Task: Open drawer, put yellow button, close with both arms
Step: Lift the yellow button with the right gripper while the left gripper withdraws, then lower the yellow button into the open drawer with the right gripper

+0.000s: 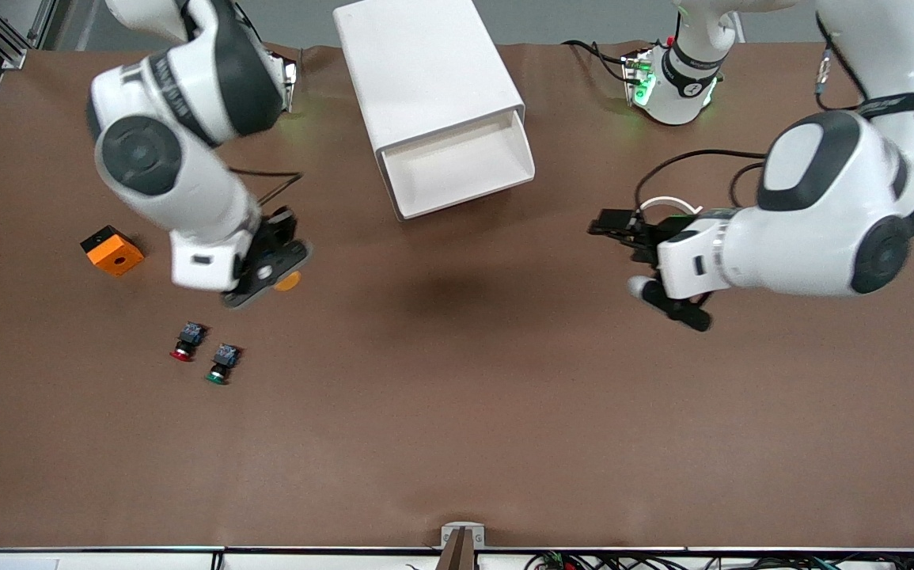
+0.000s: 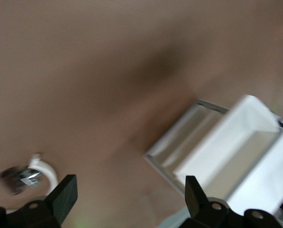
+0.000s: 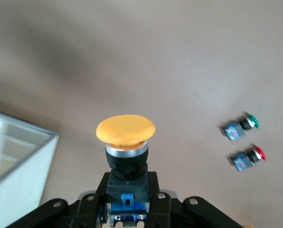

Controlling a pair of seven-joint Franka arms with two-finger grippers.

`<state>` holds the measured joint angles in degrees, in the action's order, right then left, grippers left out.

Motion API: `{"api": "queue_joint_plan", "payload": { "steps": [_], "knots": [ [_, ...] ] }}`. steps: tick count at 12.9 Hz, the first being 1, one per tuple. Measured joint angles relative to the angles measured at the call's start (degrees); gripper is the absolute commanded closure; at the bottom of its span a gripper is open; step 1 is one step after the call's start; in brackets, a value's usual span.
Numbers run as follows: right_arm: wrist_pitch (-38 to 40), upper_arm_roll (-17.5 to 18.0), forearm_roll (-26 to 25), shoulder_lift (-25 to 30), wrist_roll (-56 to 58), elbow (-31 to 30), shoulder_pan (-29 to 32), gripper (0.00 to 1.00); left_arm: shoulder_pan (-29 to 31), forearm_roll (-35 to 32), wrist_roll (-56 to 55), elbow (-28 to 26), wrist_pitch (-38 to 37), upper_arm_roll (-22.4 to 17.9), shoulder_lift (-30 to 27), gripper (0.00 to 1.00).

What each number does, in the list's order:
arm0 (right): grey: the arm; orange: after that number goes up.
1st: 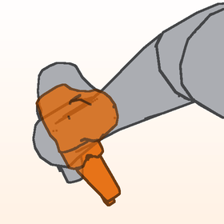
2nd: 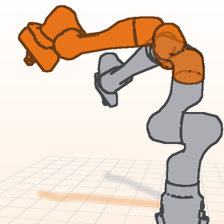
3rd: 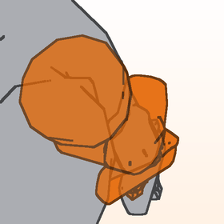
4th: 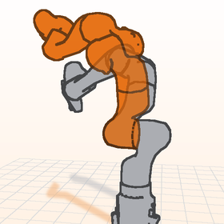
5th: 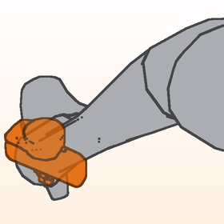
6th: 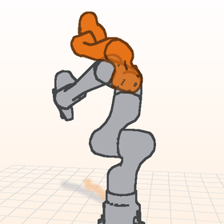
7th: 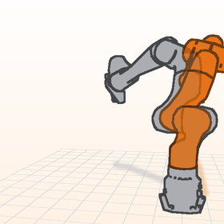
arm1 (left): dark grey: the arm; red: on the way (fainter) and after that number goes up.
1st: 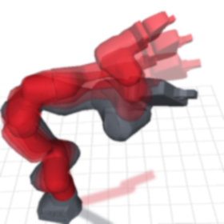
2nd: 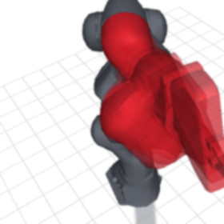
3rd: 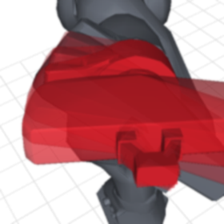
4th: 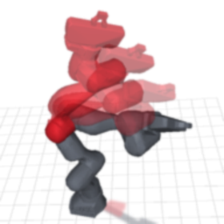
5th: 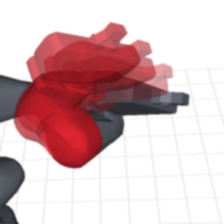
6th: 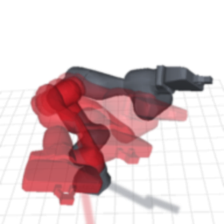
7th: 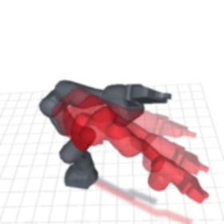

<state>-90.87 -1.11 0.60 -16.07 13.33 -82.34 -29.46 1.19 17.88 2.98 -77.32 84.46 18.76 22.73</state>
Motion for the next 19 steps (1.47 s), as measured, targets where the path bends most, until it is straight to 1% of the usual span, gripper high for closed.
{"api": "queue_joint_plan", "payload": {
  "steps": [2, 3, 4, 6, 7, 9, 10, 14, 15, 17, 19],
  "knots": [
    [0.40, 0.05, 0.05, 1.08, -4.31, 1.21, -6.64, 1.00, 1.40, -10.90, 0.07, -0.02, -0.11, 0.03, -1.00, 0.00],
    [0.39, 0.06, 0.08, 1.33, -7.85, 1.53, -9.81, 1.00, 1.38, -14.51, 0.10, -0.03, -0.11, 0.03, -1.26, 0.00],
    [0.24, 0.05, 0.19, 1.37, -12.59, 1.84, -12.74, 1.00, 1.70, -16.41, 0.21, -0.04, -0.11, -0.06, -1.46, 0.00],
    [-0.87, 0.01, 1.66, 1.36, -21.17, 1.95, -17.23, 1.00, 5.21, -17.68, 3.53, -0.03, -0.10, -0.40, -1.62, 0.00],
    [-1.00, -0.04, 2.56, 1.34, -23.04, 1.94, -18.39, 1.00, 7.96, -17.71, 6.39, 0.09, -0.06, -0.58, -1.65, 0.00],
    [-1.02, -0.12, 3.06, 1.20, -22.97, 1.92, -19.51, 1.00, 12.97, -17.74, 9.49, 0.84, 0.07, -0.59, -2.60, 0.00],
    [-1.16, -0.17, 3.07, 1.05, -21.01, 1.90, -20.11, 1.00, 13.86, -18.17, 8.57, 1.04, 0.06, -0.56, -3.97, 0.00],
    [-4.53, -0.23, 2.45, 0.00, -12.64, 1.18, -23.59, 1.00, 12.50, -20.38, -3.55, 0.83, -0.12, 1.01, -9.03, 0.00],
    [-5.00, -0.29, 2.43, -0.34, -13.65, 0.57, -23.65, 1.00, 12.26, -20.49, -6.19, 0.73, -0.13, 1.04, -10.03, 0.00],
    [-6.26, -0.71, 2.43, -1.03, -19.21, -1.57, -23.64, 1.00, 12.36, -20.53, -10.23, 0.55, -0.17, 1.05, -12.10, 0.00],
    [-7.31, -1.08, 2.19, -1.48, -19.87, -3.79, -23.62, 1.00, 12.64, -20.56, -13.53, 0.24, -0.24, 1.04, -13.98, 0.00]
  ]
}}
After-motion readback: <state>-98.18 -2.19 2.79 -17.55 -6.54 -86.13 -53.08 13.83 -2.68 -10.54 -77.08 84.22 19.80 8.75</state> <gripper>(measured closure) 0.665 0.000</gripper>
